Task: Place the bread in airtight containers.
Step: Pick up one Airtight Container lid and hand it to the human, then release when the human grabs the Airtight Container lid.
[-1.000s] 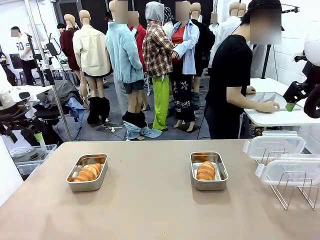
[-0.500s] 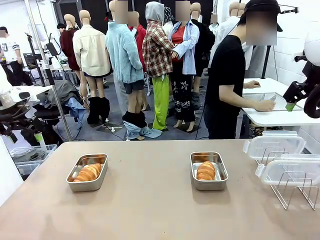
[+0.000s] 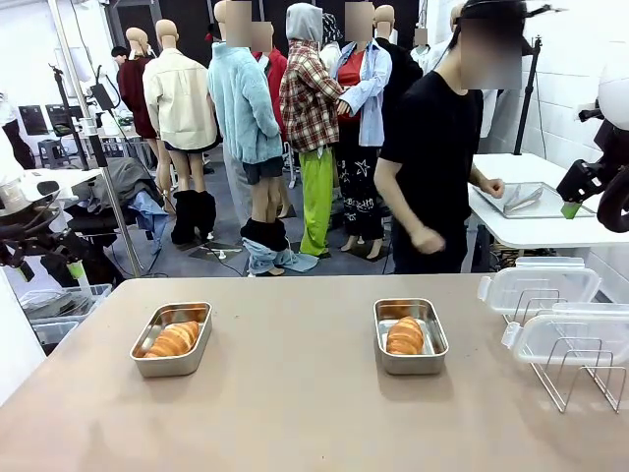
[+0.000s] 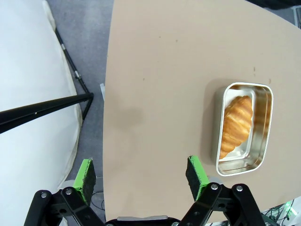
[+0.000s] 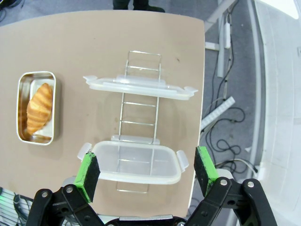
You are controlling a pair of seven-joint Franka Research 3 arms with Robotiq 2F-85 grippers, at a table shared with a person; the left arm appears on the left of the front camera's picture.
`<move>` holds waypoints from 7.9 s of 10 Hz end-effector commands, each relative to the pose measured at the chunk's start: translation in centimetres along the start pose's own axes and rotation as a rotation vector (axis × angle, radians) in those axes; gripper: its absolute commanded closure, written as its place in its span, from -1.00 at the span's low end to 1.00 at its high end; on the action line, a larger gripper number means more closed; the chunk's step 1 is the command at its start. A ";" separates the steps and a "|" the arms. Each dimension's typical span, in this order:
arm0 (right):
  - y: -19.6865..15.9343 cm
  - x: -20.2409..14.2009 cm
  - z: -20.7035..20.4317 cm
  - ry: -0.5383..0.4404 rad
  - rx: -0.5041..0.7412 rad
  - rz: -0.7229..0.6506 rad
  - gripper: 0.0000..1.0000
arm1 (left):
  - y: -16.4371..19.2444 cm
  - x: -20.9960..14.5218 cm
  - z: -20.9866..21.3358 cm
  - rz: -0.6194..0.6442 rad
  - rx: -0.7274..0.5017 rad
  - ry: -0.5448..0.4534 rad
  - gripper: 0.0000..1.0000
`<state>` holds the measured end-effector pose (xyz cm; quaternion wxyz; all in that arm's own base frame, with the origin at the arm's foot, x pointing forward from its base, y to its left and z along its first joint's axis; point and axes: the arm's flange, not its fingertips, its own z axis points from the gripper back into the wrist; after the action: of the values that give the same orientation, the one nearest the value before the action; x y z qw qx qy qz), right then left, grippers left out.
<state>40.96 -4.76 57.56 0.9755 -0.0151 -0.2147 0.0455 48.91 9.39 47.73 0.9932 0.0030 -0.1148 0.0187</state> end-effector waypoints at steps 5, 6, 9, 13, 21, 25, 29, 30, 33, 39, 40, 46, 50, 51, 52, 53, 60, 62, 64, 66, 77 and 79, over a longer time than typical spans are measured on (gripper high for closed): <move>0.1 0.3 -0.1 0.003 -0.011 -0.011 -1.00 | 0.2 -0.3 0.1 0.004 0.000 -0.010 -1.00; 0.1 0.3 -0.1 0.003 -0.011 -0.011 -1.00 | 0.2 -0.3 0.1 0.004 0.000 -0.010 -1.00; 0.1 0.3 -0.1 0.003 -0.011 -0.011 -1.00 | 0.2 -0.3 0.1 0.004 0.000 -0.010 -1.00; 0.1 0.3 -0.1 0.003 -0.011 -0.011 -1.00 | 0.2 -0.3 0.1 0.004 0.000 -0.010 -1.00; 0.1 0.3 -0.1 0.003 -0.011 -0.011 -1.00 | 0.2 -0.3 0.1 0.004 0.000 -0.010 -1.00; 0.1 0.3 -0.1 0.003 -0.011 -0.011 -1.00 | 0.2 -0.3 0.1 0.004 0.000 -0.010 -1.00; 0.1 0.3 -0.1 0.003 -0.011 -0.011 -1.00 | 0.2 -0.3 0.1 0.004 0.000 -0.010 -1.00; 0.0 0.0 0.0 0.000 0.000 0.000 -1.00 | 0.2 -0.3 0.1 0.004 0.000 -0.010 -1.00; 3.6 -2.2 -1.2 -0.007 -0.010 0.492 -1.00 | 0.2 -0.3 0.1 0.004 0.000 -0.010 -1.00; 3.6 -6.1 -7.4 0.192 0.145 1.013 -1.00 | 0.2 -0.3 0.1 0.004 0.000 -0.010 -1.00; 3.7 -6.1 -8.1 0.272 0.144 1.067 -1.00 | 0.2 -0.3 0.1 0.004 0.000 -0.010 -1.00; 4.1 -4.9 -13.0 0.353 0.185 1.143 -1.00 | 0.2 -0.3 0.1 0.004 0.000 -0.010 -1.00; 4.6 -4.5 -15.3 0.406 0.229 1.146 -1.00 | 0.2 -0.3 0.1 0.004 0.000 -0.010 -1.00; 4.7 -4.4 -15.4 0.404 0.219 1.144 -0.66 | 0.2 -0.3 0.1 0.004 0.000 -0.010 -1.00; 4.7 -4.4 -15.6 0.403 0.217 1.136 -0.26 | 0.2 -0.3 0.1 0.004 0.000 -0.010 -1.00; 4.7 -4.4 -15.6 0.407 0.219 1.132 0.14 | 0.2 -0.3 0.1 0.004 0.000 -0.010 -1.00; 4.8 -4.1 -15.7 0.417 0.249 1.098 1.00 | 0.2 -0.3 0.1 0.004 0.000 -0.010 -1.00; 5.0 -3.9 -15.9 0.428 0.250 1.086 1.00 | 0.2 -0.3 0.1 0.004 0.000 -0.010 -1.00; 4.9 -4.3 -15.2 0.419 0.220 1.114 1.00 | 0.2 -0.3 0.1 0.004 0.000 -0.010 -1.00; 4.9 -4.3 -15.2 0.419 0.220 1.114 1.00 | 0.2 -0.3 0.1 0.004 0.000 -0.010 -1.00; 7.7 5.9 1.3 0.271 0.162 0.881 1.00 | 0.2 -0.3 0.1 0.004 0.000 -0.010 -1.00; 7.7 11.3 1.2 0.212 0.287 0.637 1.00 | 0.2 -0.3 0.1 0.004 0.000 -0.010 -1.00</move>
<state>46.68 3.51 62.22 0.8988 -0.0020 -0.0659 0.4333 48.82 9.41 47.74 0.9932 0.0028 -0.1150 0.0191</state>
